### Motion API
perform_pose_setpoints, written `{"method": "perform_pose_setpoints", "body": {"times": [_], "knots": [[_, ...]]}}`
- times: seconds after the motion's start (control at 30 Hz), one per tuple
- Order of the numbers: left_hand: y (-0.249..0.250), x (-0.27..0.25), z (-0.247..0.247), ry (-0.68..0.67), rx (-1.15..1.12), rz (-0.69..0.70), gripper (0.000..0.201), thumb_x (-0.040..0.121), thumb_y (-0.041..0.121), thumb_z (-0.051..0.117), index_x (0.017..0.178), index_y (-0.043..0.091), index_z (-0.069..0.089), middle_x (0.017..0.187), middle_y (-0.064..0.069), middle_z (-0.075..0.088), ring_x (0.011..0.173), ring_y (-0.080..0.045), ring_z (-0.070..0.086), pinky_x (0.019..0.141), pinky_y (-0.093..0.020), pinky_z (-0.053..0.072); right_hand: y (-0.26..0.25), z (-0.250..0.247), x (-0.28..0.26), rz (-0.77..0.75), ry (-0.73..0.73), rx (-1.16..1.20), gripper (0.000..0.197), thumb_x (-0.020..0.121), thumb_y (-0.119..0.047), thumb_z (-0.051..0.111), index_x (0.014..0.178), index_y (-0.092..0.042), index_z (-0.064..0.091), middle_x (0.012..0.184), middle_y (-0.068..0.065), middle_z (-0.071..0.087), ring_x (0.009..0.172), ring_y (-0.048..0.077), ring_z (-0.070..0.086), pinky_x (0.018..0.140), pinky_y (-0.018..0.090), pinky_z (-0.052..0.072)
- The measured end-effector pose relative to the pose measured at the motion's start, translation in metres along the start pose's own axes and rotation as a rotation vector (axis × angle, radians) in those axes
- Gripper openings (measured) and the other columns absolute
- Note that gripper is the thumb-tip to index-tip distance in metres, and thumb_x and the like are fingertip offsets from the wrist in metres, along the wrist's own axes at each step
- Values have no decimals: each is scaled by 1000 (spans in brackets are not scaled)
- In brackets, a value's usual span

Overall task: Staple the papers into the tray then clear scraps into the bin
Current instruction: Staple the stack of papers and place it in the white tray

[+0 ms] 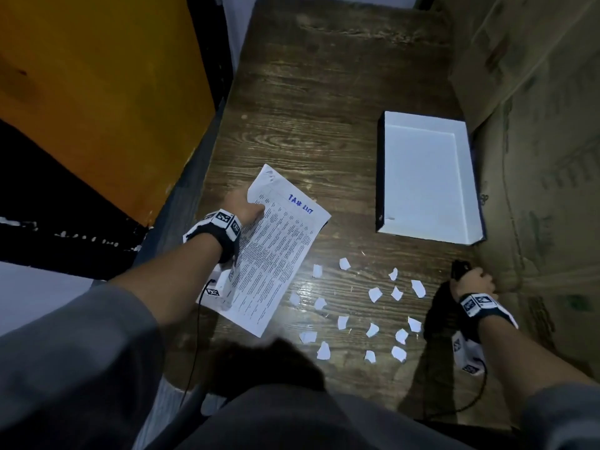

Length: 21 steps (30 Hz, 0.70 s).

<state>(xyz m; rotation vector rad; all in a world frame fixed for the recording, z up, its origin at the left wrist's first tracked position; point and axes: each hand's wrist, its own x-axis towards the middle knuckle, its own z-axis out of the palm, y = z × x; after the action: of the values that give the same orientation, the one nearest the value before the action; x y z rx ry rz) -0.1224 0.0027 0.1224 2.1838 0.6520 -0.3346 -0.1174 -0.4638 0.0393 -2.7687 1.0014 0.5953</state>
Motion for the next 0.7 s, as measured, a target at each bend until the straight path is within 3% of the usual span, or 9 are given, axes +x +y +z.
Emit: {"method": "perform_pose_setpoints", "body": {"times": [0.1,0.2,0.3,0.37,0.43,0.5,0.6,0.63,0.7], "knots": [[4,-2,2,0,11,-4,40,74,10,65,114,10,66,111,-13,72,101,-31,67,89,-41,56,4,17,19,-17,-46,14,60,85,-15,65,130,12,36,134,35,40,123,50,41,104,52,35],[5,-5,3,-11,37,29,41,75,11,66,116,13,63,112,-10,72,101,-27,67,88,-38,55,15,39,58,-84,-3,53,53,77,-14,66,119,13,48,119,36,53,112,50,54,92,54,48],[9,-8,2,-39,6,80,48,75,7,64,121,20,54,111,-5,69,96,-23,65,86,-37,54,-7,-6,-8,-61,124,311,51,83,-6,67,120,18,42,118,40,52,112,50,53,89,52,45],[13,-10,0,-56,12,122,60,73,8,62,125,31,47,111,-2,70,96,-24,66,86,-40,55,-25,-25,-48,-138,161,673,49,87,-5,64,125,12,38,119,35,54,112,43,56,94,45,43],[15,-13,-3,-78,41,166,70,71,7,61,130,40,41,111,-1,70,95,-24,67,84,-40,56,-51,-37,-77,-271,26,1105,52,85,-4,66,126,-8,33,111,18,58,106,31,59,96,40,44],[19,-16,-5,-94,84,202,74,71,6,61,132,41,37,110,-3,70,93,-25,67,82,-38,56,-82,-43,-98,-354,-116,1378,55,81,-3,69,119,-24,35,99,5,59,92,22,61,89,40,49],[21,-22,-8,-90,100,231,73,73,5,60,133,40,37,110,-4,70,91,-27,68,82,-40,56,-149,-52,-133,-433,-366,1651,31,82,3,66,97,-21,53,83,4,58,63,13,64,63,32,57],[21,-24,-9,-89,95,238,70,75,5,59,132,40,38,111,-4,70,92,-27,68,84,-42,56,-171,-55,-145,-441,-413,1702,25,82,3,67,90,-18,55,79,4,59,60,12,64,61,32,56],[20,-28,-11,-101,80,267,65,76,8,56,129,39,38,112,-5,70,95,-28,68,86,-47,56,-209,-56,-164,-436,-452,1788,21,81,1,70,87,-13,56,80,6,63,67,13,66,71,37,57]]}}
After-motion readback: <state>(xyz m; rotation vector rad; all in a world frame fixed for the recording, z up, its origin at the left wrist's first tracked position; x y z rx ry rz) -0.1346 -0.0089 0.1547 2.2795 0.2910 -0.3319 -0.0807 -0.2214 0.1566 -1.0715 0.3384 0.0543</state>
